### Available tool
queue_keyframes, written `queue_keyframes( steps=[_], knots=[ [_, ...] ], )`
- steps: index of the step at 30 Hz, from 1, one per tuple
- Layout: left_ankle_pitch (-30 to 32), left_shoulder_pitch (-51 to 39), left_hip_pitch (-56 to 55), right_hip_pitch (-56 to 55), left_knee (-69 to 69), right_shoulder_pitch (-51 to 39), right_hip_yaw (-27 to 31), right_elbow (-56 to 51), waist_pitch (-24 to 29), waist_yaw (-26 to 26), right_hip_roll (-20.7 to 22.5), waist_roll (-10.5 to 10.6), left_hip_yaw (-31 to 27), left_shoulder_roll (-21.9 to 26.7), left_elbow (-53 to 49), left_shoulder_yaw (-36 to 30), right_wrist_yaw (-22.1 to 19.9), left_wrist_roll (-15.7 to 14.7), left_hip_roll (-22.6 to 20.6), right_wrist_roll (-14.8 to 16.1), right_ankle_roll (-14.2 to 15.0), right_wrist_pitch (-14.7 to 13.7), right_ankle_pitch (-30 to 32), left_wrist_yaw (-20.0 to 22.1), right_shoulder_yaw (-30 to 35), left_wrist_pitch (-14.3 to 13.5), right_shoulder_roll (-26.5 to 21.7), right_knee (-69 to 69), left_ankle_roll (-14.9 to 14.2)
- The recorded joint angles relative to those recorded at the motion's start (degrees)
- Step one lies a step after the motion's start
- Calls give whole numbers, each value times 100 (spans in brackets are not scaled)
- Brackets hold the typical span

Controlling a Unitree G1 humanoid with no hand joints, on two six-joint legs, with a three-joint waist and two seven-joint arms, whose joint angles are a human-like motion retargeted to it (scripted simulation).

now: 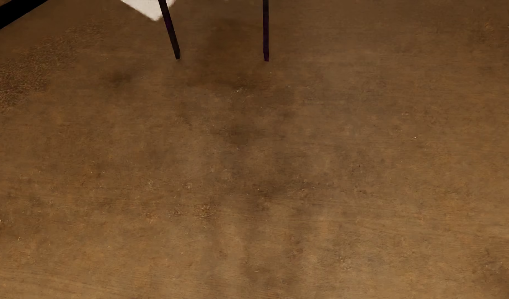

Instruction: Go to table

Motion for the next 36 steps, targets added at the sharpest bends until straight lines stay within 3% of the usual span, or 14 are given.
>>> queue_keyframes(
  steps=[12,14,18,20,22,27,29,32,34,36],
  knots=[
    [-377,232,-169,-85,210,276,0,138,-51,-34,135,60,0,56,-158,166,0,0,60,0,0,0,-157,0,72,0,-48,-98,0],
    [-249,305,-479,-68,764,320,0,249,13,48,200,60,0,91,-212,243,0,0,63,0,0,0,-118,0,153,0,-59,-48,0],
    [979,402,-1995,156,3571,358,0,214,308,316,255,56,0,127,-123,363,0,0,161,0,0,0,-234,0,183,0,-88,94,0],
    [689,570,-2744,287,4502,328,0,155,418,555,256,94,0,92,-75,405,0,0,224,0,0,0,-323,0,116,0,-147,114,0],
    [493,805,-3103,407,3948,228,0,142,482,772,178,52,0,55,88,363,0,0,258,0,0,0,-342,0,5,0,-168,118,0],
    [466,1199,-3022,741,545,71,0,-331,468,817,120,51,0,-68,777,-375,0,0,275,0,0,0,-336,0,-264,0,-255,108,0],
    [607,1260,-2979,912,236,88,0,-567,456,790,26,9,0,-123,926,-555,0,0,381,0,0,0,-302,0,-423,0,-230,138,0],
    [1586,1081,-3110,1158,881,328,0,-675,426,572,-255,-360,0,-100,957,-494,0,0,222,0,0,0,273,0,-731,0,-25,262,0],
    [1297,785,-2897,1085,1140,616,0,-454,354,373,-318,-554,0,-19,833,-378,0,0,1,0,0,0,1298,0,-519,0,46,798,0],
    [831,397,-2330,382,1072,819,0,-180,343,297,-349,-681,0,107,527,-122,0,0,-165,0,0,0,2518,0,-43,0,55,2201,0]
  ],
)
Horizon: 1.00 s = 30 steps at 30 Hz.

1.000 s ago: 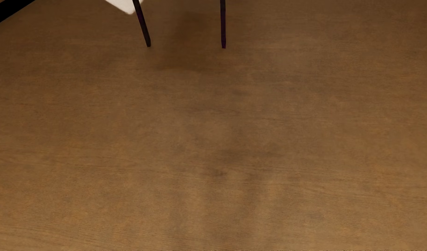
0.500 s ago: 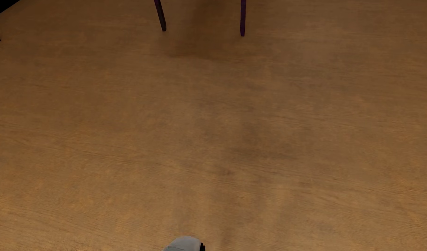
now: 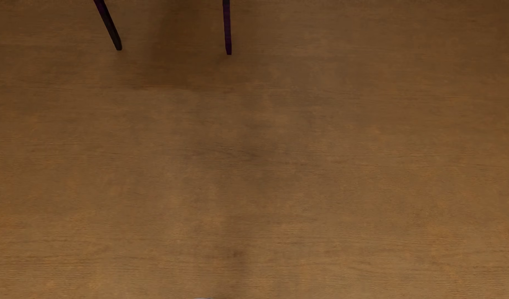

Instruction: Go to table

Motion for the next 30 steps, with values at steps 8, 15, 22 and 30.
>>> queue_keyframes(
  steps=[8,15,22,30],
  knots=[
    [-1177,-1307,2268,-3531,-665,326,0,813,155,-1044,440,144,0,510,-1719,1740,0,0,-430,0,0,0,-527,0,625,0,114,1764,0],
    [-1316,-1336,3626,-2825,-553,5,0,784,13,-1638,195,494,0,245,-1875,1574,0,0,-103,0,0,0,-1016,0,304,0,82,-2204,0],
    [734,23,1815,-1366,3311,-1014,0,24,-119,-403,950,1078,0,-105,207,500,0,0,548,0,0,0,-1366,0,66,0,-428,-1913,0],
    [-428,1207,-151,438,140,-1623,0,-1636,-90,614,653,893,0,-238,674,-12,0,0,421,0,0,0,-2673,0,-1740,0,-477,-2205,0]
  ],
)
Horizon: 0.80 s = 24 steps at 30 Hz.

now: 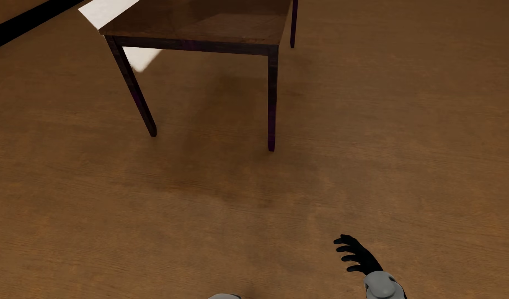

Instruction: Go to table

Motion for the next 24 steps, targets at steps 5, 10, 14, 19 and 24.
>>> queue_keyframes(
  steps=[5,10,14,19,24],
  knots=[
    [712,-311,205,587,-828,413,0,140,-89,84,-284,-80,0,-124,-139,4,0,0,194,0,0,0,193,0,879,0,290,329,0],
    [668,-750,1154,-417,-338,1665,0,2039,-175,-576,-786,-697,0,272,-1252,1133,0,0,-407,0,0,0,2625,0,1893,0,538,3054,0],
    [1,-1545,2192,-2374,-545,2311,0,3038,-32,-1246,-717,-842,0,700,-1432,1850,0,0,-717,0,0,0,2081,0,1989,0,323,5499,0],
    [-619,-2098,3279,-3163,-829,2899,0,2763,-23,-2088,-578,-998,0,1102,-1893,2259,0,0,-857,0,0,0,2369,0,1726,0,238,1983,0],
    [-1282,-2127,3741,-3120,-810,3050,0,2324,-318,-2406,-894,-1168,0,1052,-2207,2351,0,0,-924,0,0,0,788,0,1654,0,742,-111,0]
  ],
)
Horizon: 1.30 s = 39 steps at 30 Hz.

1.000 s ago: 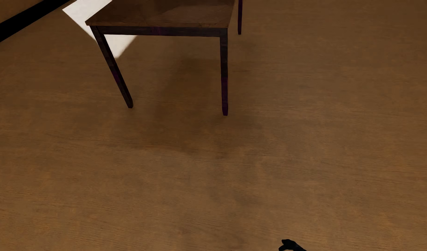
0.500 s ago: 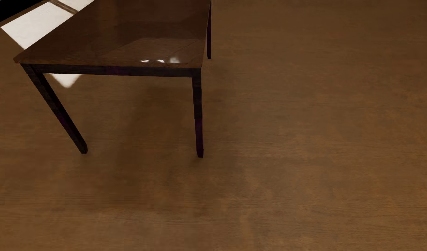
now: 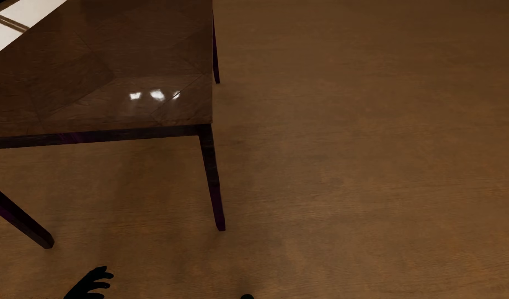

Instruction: Go to table

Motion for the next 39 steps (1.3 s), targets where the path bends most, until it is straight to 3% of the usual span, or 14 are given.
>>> queue_keyframes(
  steps=[2,3,5,7,8,9,11,13,17,21,25,30,32,39],
  knots=[
    [66,143,187,29,89,-334,0,162,15,67,23,131,0,-278,265,-85,0,0,100,0,0,0,259,0,355,0,55,-55,0],
    [325,282,204,-35,147,-542,0,262,-26,140,134,250,0,-417,458,-220,0,0,189,0,0,0,863,0,475,0,50,-19,0],
    [1349,683,77,-129,516,-1009,0,416,-106,471,542,608,0,-672,985,-642,0,0,438,0,0,0,1724,0,500,0,-44,317,0],
    [2684,1175,-352,101,1570,-1473,0,256,-152,891,754,850,0,-842,1555,-1186,0,0,674,0,0,0,1569,0,264,0,-247,451,0],
    [2979,1404,-703,291,2244,-1690,0,29,-156,1078,778,925,0,-887,1759,-1448,0,0,796,0,0,0,1344,0,29,0,-374,420,0],
    [2829,1615,-1095,480,2869,-1892,0,-251,-153,1245,814,1001,0,-928,1896,-1638,0,0,891,0,0,0,1127,0,-288,0,-506,390,0],
    [1885,1950,-1814,829,3721,-2284,0,-796,-115,1538,883,1090,0,-1005,2035,-1824,0,0,918,0,0,0,842,0,-987,0,-751,349,0],
    [1113,2128,-2336,1186,3866,-2661,0,-1206,-15,1775,882,1114,0,-1043,2024,-1833,0,0,860,0,0,0,618,0,-1624,0,-921,316,0],
    [913,2074,-2607,1655,2012,-3107,0,-1867,103,2091,831,1017,0,-1046,1764,-1629,0,0,760,0,0,0,272,0,-2255,0,-995,276,0],
    [1834,1550,-2249,1821,397,-3165,0,-2086,47,1990,789,889,0,-1027,1527,-1643,0,0,692,0,0,0,53,0,-1914,0,-745,282,0],
    [1782,824,-1848,2000,32,-2855,0,-1223,-7,1694,694,782,0,-906,980,-1391,0,0,677,0,0,0,-95,0,-1097,0,-378,200,0],
    [1786,-46,-1410,2286,-377,-2204,0,377,-53,1391,718,855,0,-790,641,-1287,0,0,725,0,0,0,-302,0,175,0,-212,129,0],
    [1767,-158,-1338,2422,-380,-1866,0,681,-73,1315,678,853,0,-767,512,-1227,0,0,699,0,0,0,-347,0,218,0,-195,162,0],
    [1474,296,-1076,2562,-408,-1427,0,659,-187,1181,631,852,0,-802,888,-1407,0,0,622,0,0,0,-390,0,-594,0,-233,74,0]
  ],
)
